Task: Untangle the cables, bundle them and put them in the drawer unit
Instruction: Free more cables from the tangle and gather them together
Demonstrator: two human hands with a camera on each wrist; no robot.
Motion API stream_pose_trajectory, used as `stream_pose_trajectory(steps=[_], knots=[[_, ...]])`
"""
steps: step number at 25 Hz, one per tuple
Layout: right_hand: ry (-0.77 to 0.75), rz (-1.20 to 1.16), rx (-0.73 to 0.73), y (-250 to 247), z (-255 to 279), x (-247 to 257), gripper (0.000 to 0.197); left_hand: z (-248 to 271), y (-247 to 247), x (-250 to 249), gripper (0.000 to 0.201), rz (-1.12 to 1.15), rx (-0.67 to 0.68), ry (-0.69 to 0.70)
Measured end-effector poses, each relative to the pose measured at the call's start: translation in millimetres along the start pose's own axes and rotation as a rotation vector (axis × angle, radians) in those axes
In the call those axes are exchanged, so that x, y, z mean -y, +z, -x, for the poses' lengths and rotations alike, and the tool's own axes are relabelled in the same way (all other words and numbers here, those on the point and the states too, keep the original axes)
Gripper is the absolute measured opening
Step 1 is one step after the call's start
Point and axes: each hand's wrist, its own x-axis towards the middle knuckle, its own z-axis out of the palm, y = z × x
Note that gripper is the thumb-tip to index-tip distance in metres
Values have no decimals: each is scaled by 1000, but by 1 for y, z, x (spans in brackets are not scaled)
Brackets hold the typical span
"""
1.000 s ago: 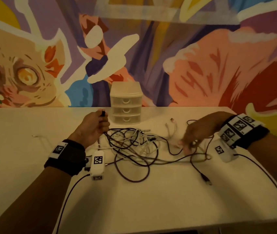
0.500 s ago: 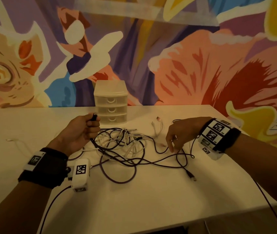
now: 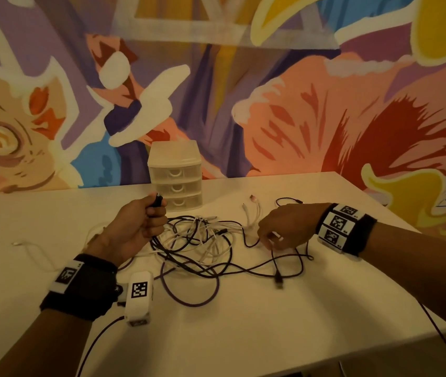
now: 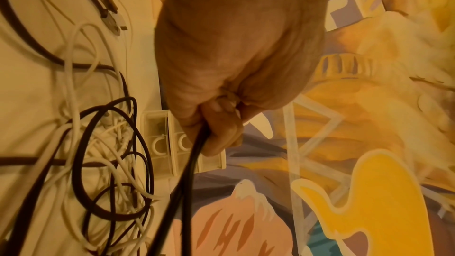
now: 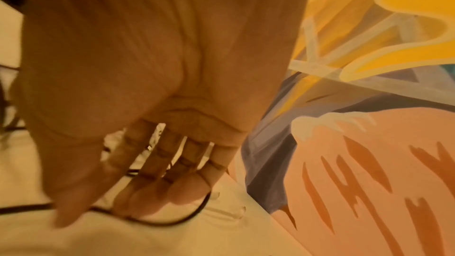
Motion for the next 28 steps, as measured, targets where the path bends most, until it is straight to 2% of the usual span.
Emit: stream_pose_trajectory(steps=[3, 6, 7, 8, 9, 12, 14, 17, 19, 23, 26, 28], knots=[[-30, -162, -246, -16, -5, -14, 11, -3, 0, 3, 35, 11, -17, 12], [-20, -403, -621, -44, -12, -25, 8, -14, -3, 6, 35, 2, -45, 11], [-18, -470, -707, -52, -19, -22, 8, -18, -4, 7, 35, 3, -52, 8], [-26, -503, -727, -55, -26, -17, 9, -22, -3, 8, 35, 3, -52, 5], [-37, -481, -653, -58, -35, -11, 14, -26, -3, 8, 35, 2, -52, 8], [-7, -294, -148, -46, -51, 9, 35, -31, -5, 10, 36, 11, -32, 2], [43, -251, -48, -43, -41, 3, 45, -36, -12, 12, 37, 21, -4, 15], [116, -237, -14, -38, -14, -16, 49, -46, -18, 20, 37, 21, 36, 21], [113, -194, 43, -22, -5, -25, 49, -48, -16, 23, 36, 21, 67, 31], [88, -159, 60, 21, -4, -29, 36, -47, -7, 27, 37, 52, 103, 43], [102, -175, -39, 17, -3, -28, 21, -47, -9, 35, 36, 85, 113, 46], [81, -303, -287, -12, 2, -20, 18, -46, -14, 40, 35, 118, 90, 56]])
